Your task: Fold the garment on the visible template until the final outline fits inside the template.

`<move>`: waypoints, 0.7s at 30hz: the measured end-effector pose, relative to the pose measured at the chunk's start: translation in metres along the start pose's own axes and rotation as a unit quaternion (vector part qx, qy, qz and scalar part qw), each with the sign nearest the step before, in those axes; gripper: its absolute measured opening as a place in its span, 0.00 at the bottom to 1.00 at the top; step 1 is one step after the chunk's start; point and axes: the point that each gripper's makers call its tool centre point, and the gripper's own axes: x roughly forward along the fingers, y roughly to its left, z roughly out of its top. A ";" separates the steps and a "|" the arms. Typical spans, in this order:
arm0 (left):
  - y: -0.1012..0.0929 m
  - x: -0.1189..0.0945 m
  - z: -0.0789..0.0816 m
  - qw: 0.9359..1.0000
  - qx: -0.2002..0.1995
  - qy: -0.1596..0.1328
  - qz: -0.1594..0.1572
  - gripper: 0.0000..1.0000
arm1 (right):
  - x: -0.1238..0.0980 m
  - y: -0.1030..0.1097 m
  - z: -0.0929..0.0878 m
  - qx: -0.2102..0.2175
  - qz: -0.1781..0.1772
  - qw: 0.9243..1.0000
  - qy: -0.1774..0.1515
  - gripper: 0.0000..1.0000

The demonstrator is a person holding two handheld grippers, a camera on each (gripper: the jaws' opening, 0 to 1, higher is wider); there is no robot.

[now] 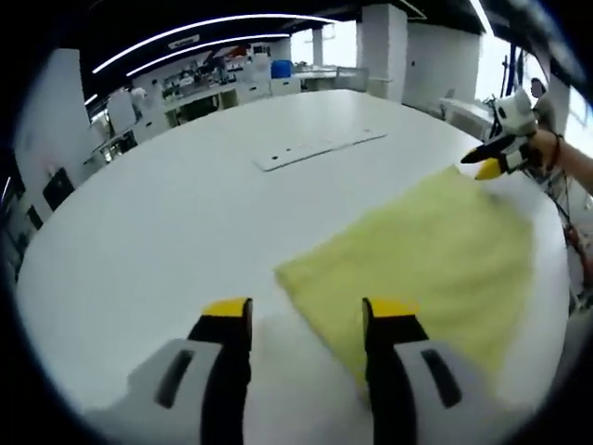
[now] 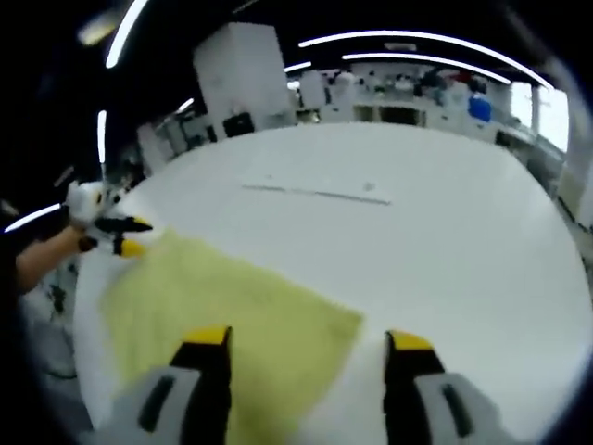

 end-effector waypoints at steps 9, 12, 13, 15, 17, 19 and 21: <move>-0.015 -0.029 -0.003 0.999 -0.006 -0.026 -0.025 0.71 | -0.018 0.025 -0.012 -0.005 0.034 0.999 0.011 0.86; -0.025 -0.040 -0.006 0.998 0.020 -0.041 -0.034 0.77 | -0.030 0.039 -0.022 -0.005 0.046 0.999 0.014 0.89; -0.029 -0.044 -0.007 0.998 0.022 -0.041 -0.038 0.78 | -0.032 0.042 -0.024 -0.006 0.049 0.999 0.015 0.89; -0.036 -0.051 -0.009 0.998 0.027 -0.043 -0.043 0.78 | -0.037 0.046 -0.030 -0.011 0.052 0.998 0.017 0.89; -0.041 -0.057 -0.012 0.997 0.031 -0.048 -0.047 0.78 | -0.041 0.050 -0.032 -0.013 0.055 0.998 0.015 0.90; -0.047 -0.062 -0.015 0.997 0.028 -0.052 -0.054 0.78 | -0.046 0.053 -0.037 -0.013 0.059 0.998 0.013 0.92; -0.052 -0.065 -0.019 0.997 0.027 -0.051 -0.058 0.78 | -0.053 0.058 -0.042 -0.014 0.061 0.998 0.012 0.93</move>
